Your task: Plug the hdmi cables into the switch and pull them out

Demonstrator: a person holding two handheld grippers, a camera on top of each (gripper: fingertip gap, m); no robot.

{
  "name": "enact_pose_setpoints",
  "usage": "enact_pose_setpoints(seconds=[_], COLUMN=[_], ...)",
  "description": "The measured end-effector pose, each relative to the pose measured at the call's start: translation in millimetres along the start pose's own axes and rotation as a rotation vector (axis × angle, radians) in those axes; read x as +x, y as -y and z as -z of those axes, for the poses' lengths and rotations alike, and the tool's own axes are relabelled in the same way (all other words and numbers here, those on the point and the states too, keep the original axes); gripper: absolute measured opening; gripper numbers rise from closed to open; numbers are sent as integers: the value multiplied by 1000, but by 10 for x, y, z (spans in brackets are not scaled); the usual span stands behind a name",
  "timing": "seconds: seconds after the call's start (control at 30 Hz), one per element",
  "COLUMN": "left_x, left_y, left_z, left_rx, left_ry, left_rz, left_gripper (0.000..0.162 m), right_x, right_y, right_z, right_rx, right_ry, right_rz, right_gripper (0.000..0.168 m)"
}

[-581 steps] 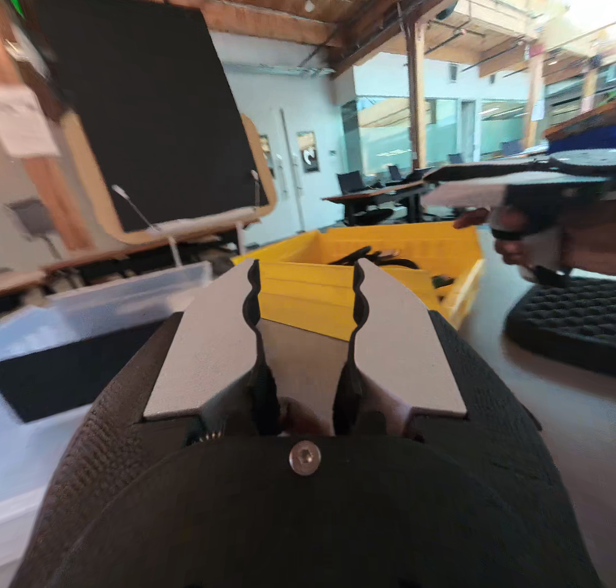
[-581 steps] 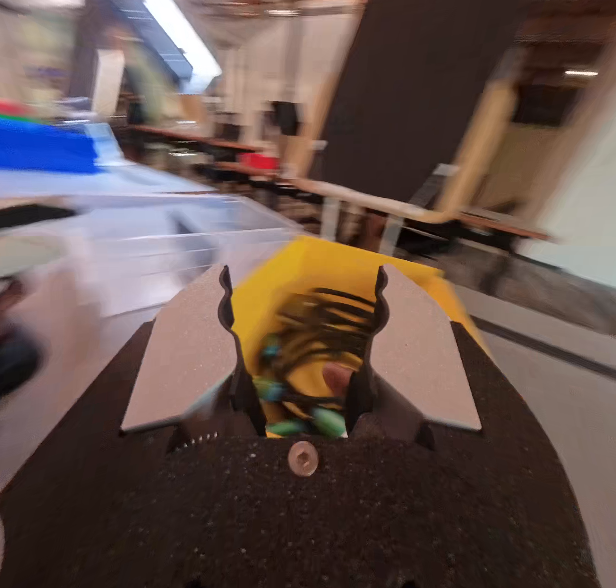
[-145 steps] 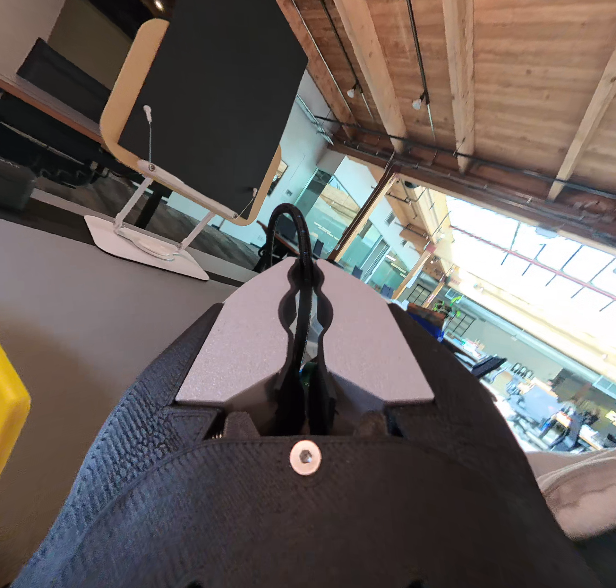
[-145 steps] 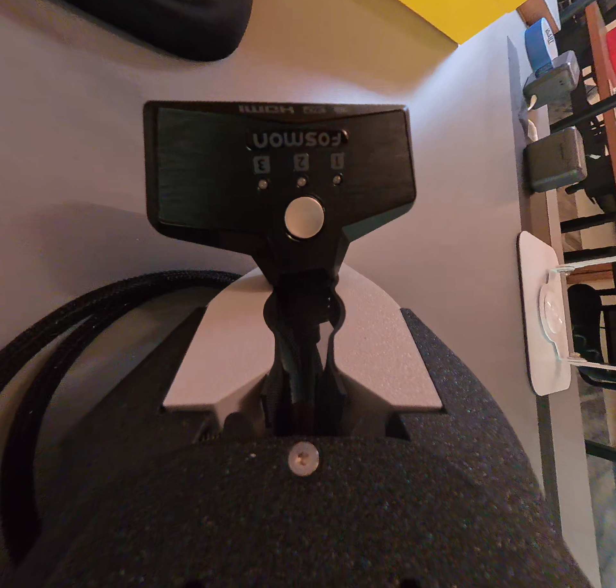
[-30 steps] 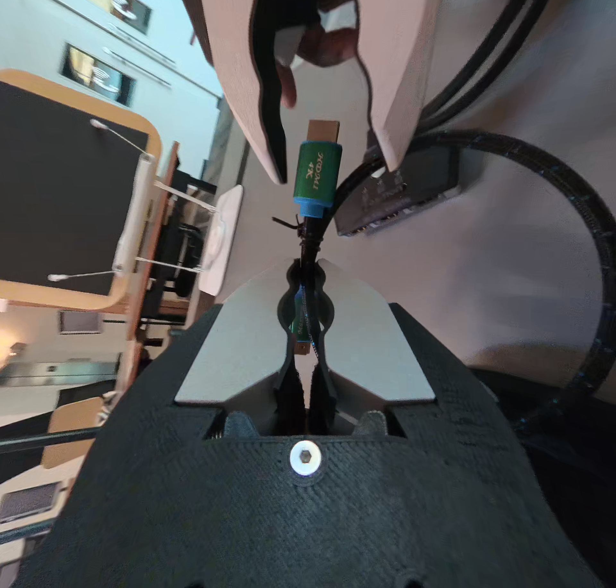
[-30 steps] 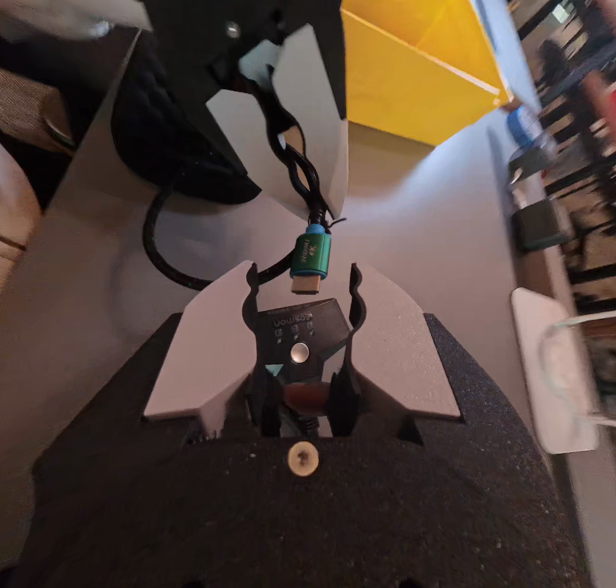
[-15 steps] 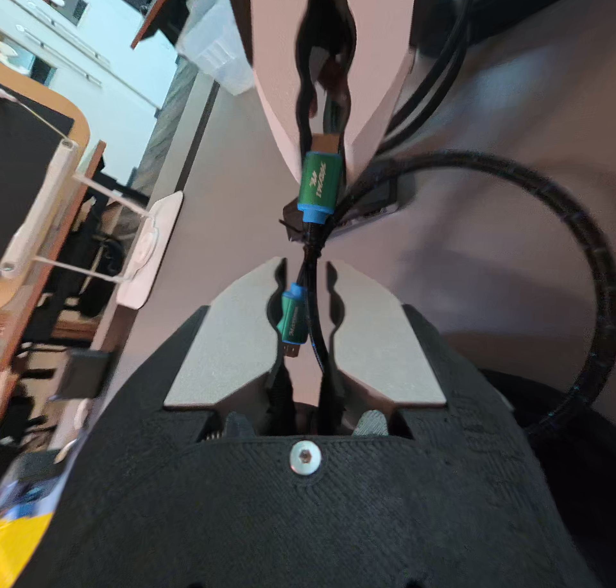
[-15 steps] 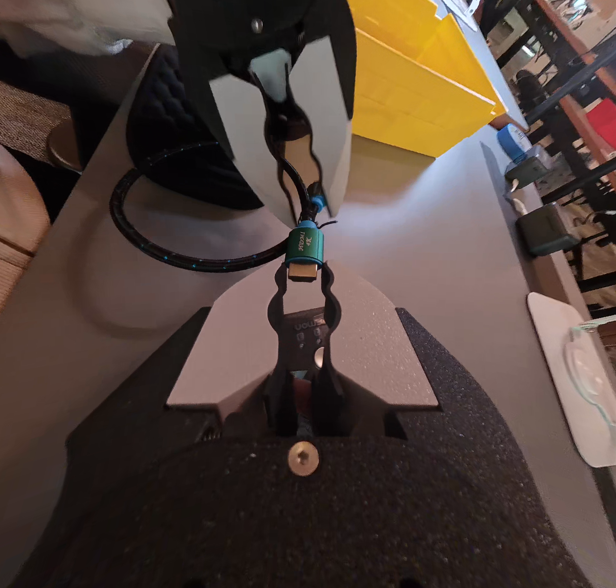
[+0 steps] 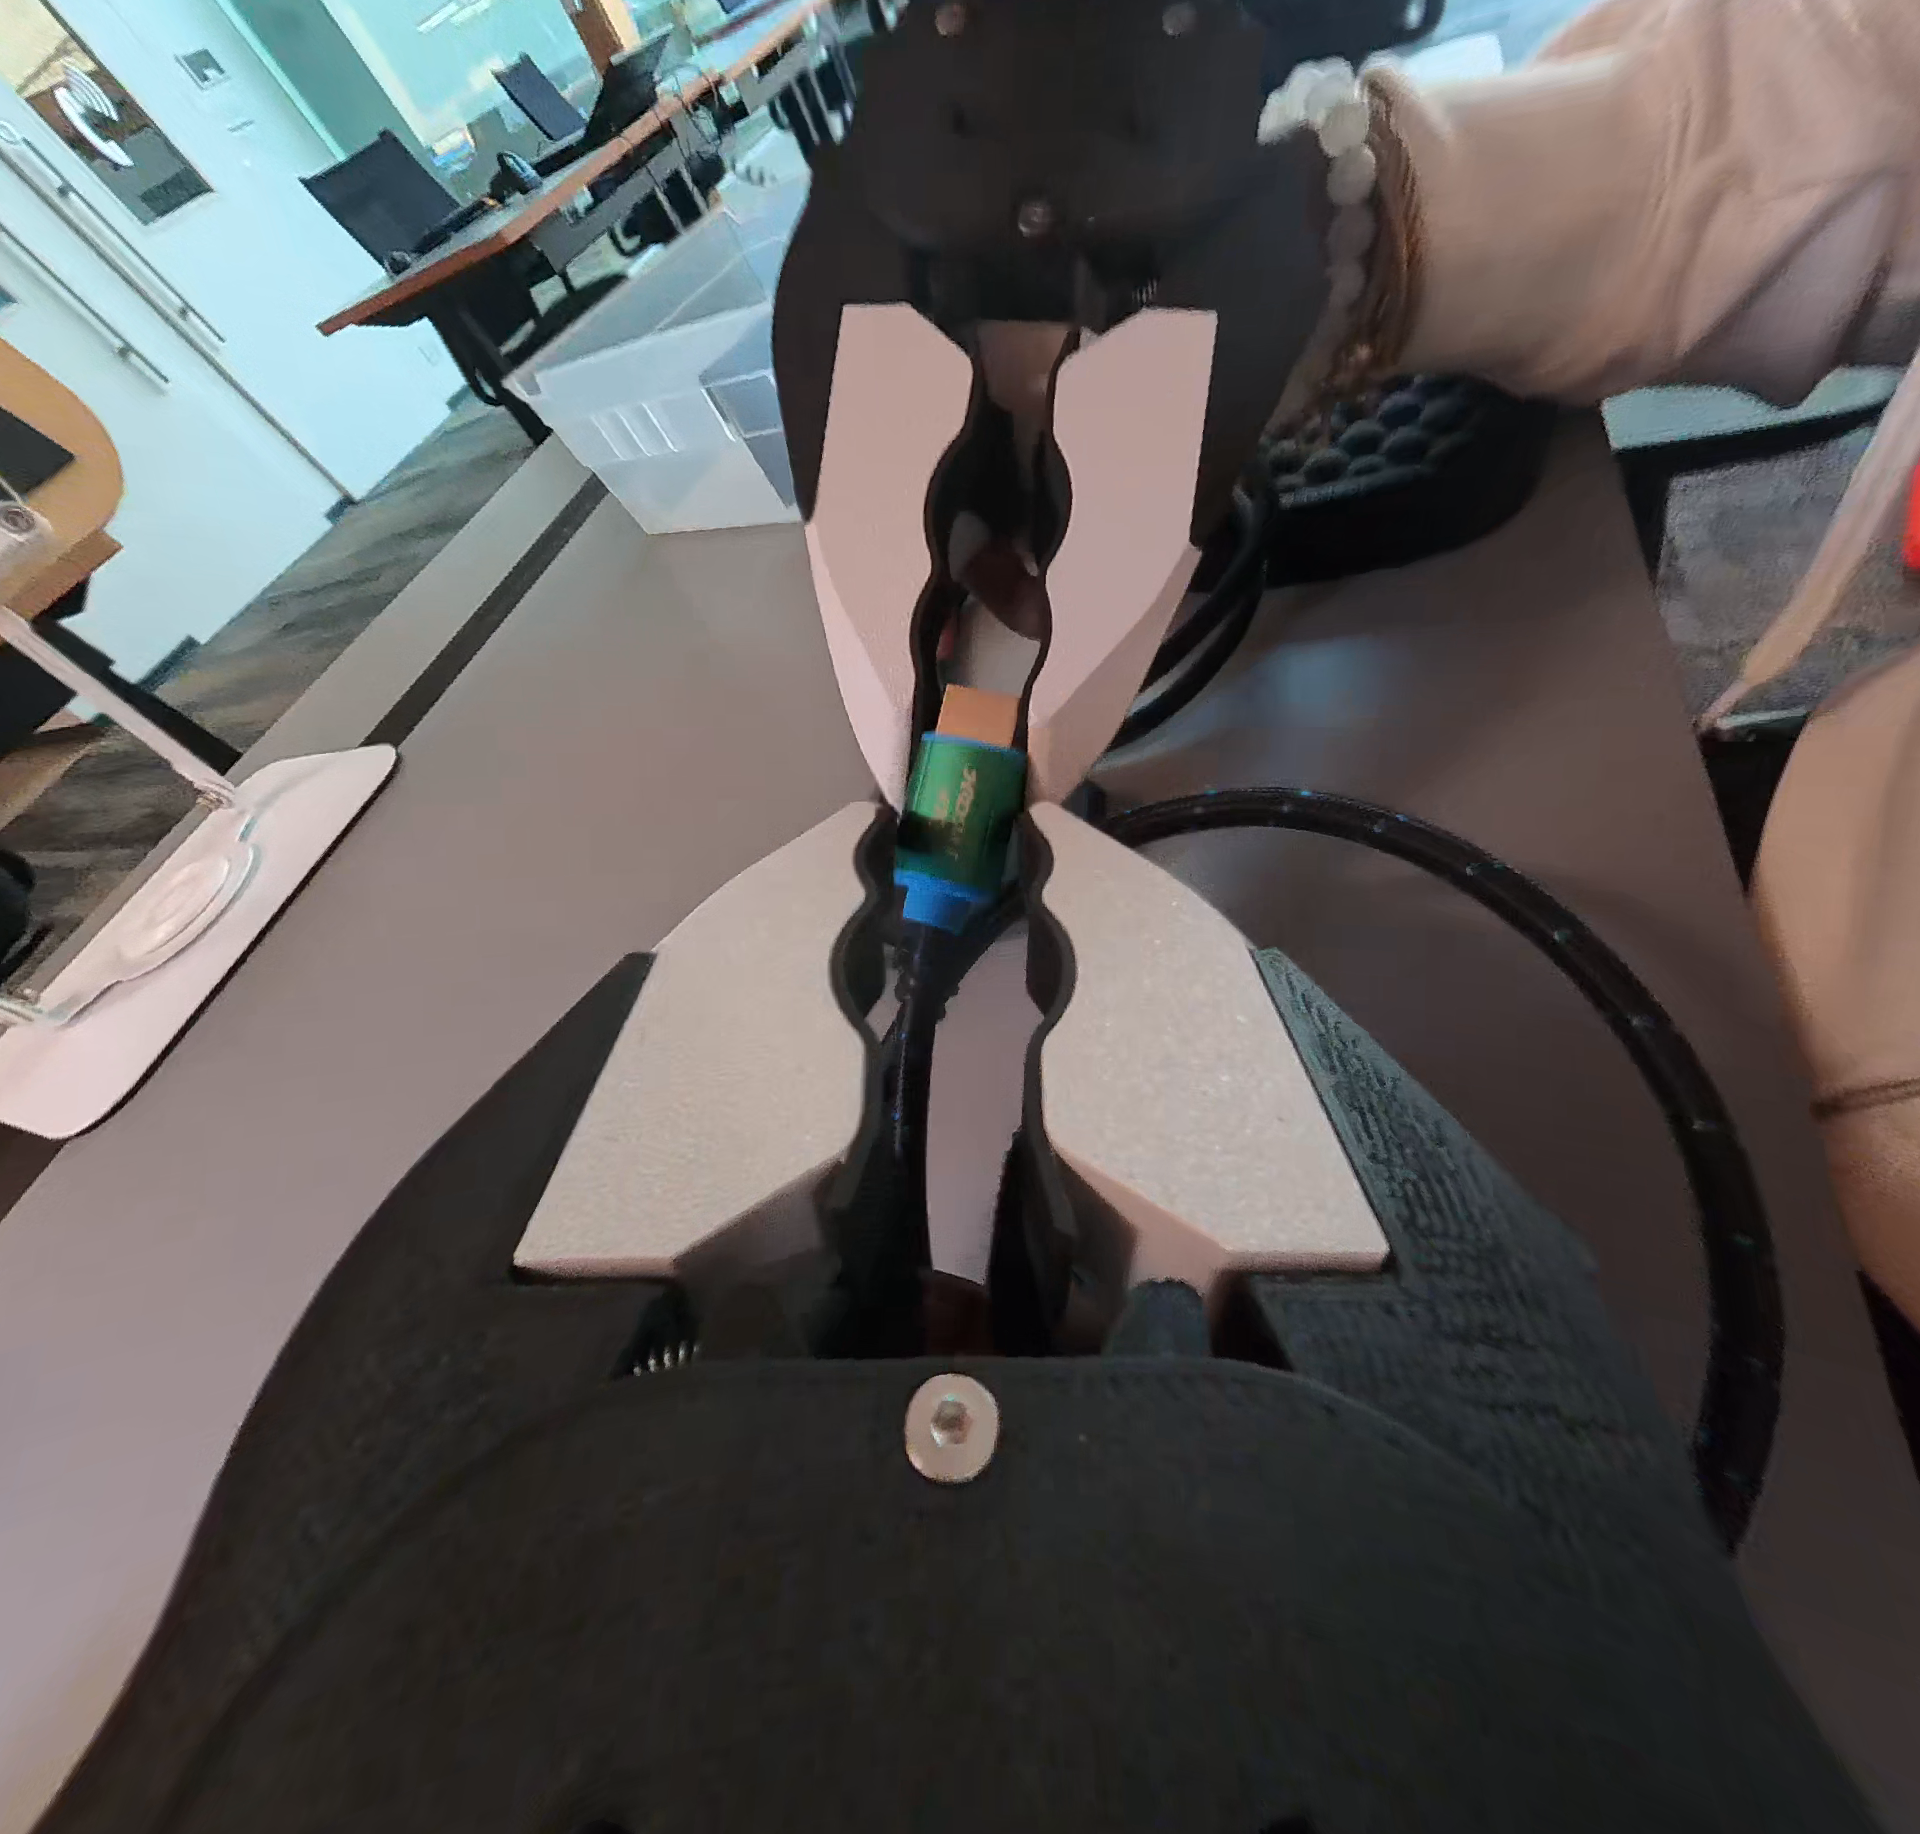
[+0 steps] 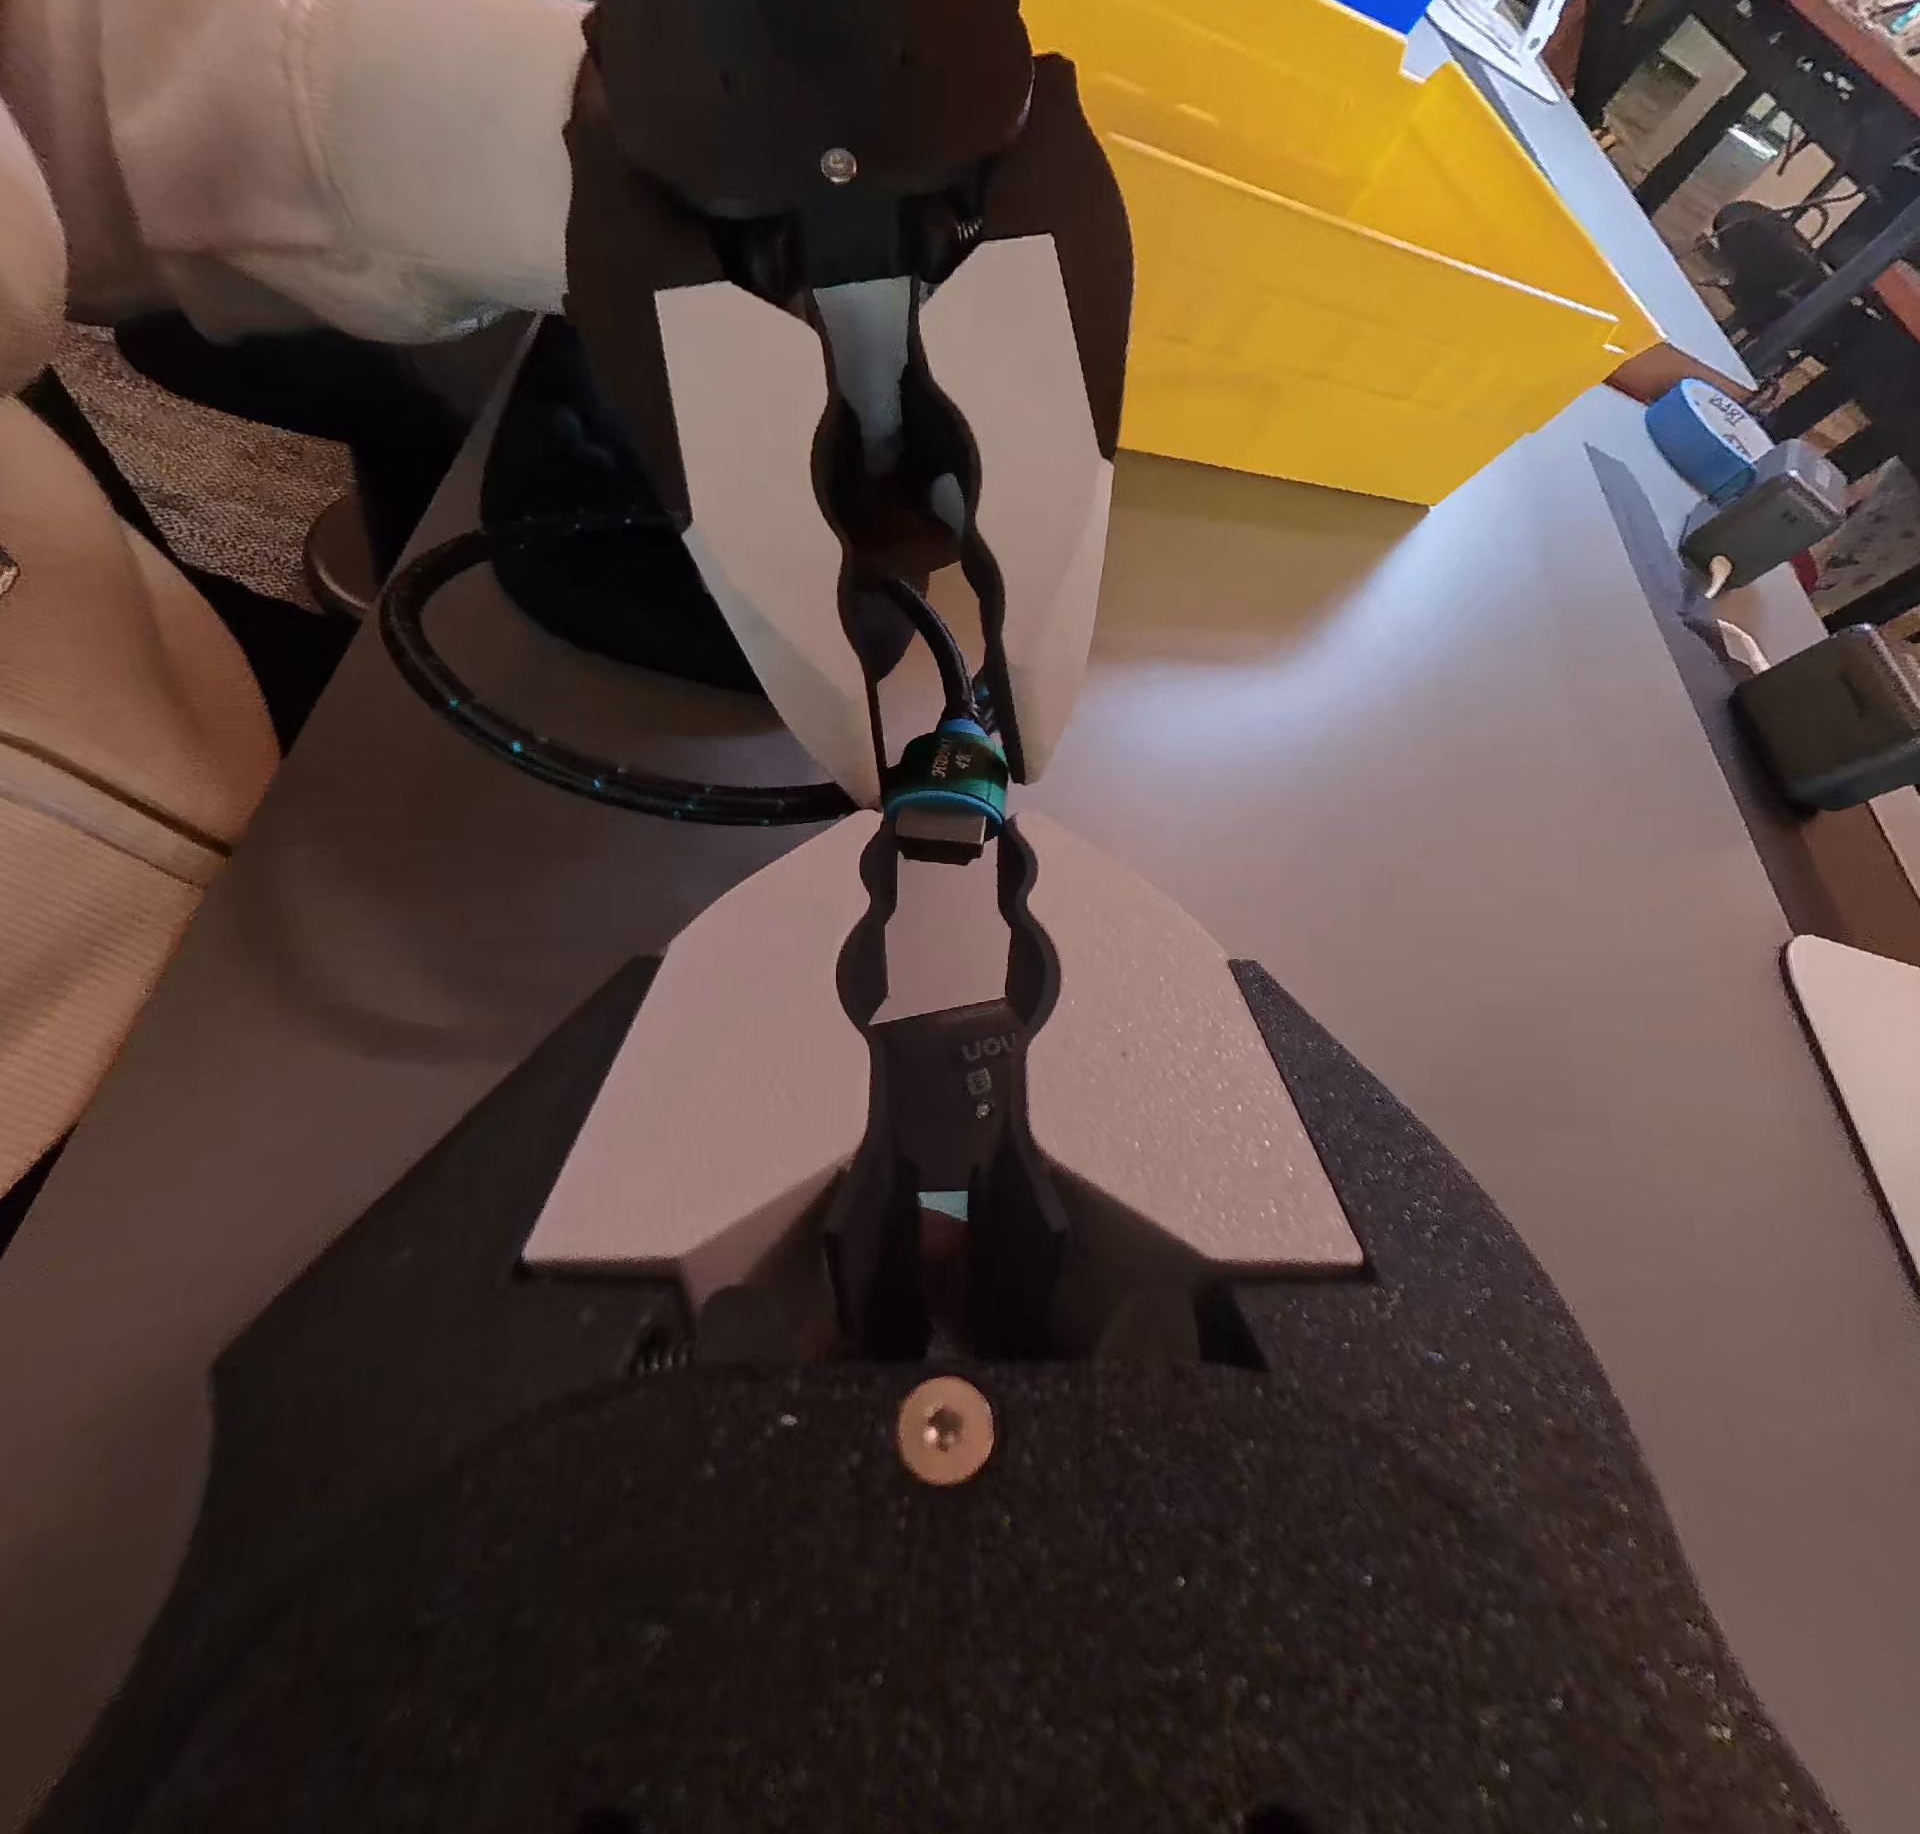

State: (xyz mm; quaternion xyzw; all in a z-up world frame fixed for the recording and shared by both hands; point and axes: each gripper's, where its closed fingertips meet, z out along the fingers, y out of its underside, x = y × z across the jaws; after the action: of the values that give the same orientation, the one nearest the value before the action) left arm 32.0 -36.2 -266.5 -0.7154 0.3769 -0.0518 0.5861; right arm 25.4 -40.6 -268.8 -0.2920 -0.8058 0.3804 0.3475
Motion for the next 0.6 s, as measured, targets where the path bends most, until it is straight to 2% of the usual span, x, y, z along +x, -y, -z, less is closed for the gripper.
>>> enact_pose_setpoints(seconds=[0.27, 0.6], left_x=[53, 120], left_y=[-102, -305], left_z=[-22, -97], left_rx=[-56, -192], left_ry=[-53, -44], left_rz=[-3, -113], left_gripper=[30, 28], right_x=[-57, -93], right_y=[-17, -139], right_z=[-24, -90], right_rx=[-4, -71], right_ry=[41, 55], right_rz=[35, 52], right_gripper=[18, 18])
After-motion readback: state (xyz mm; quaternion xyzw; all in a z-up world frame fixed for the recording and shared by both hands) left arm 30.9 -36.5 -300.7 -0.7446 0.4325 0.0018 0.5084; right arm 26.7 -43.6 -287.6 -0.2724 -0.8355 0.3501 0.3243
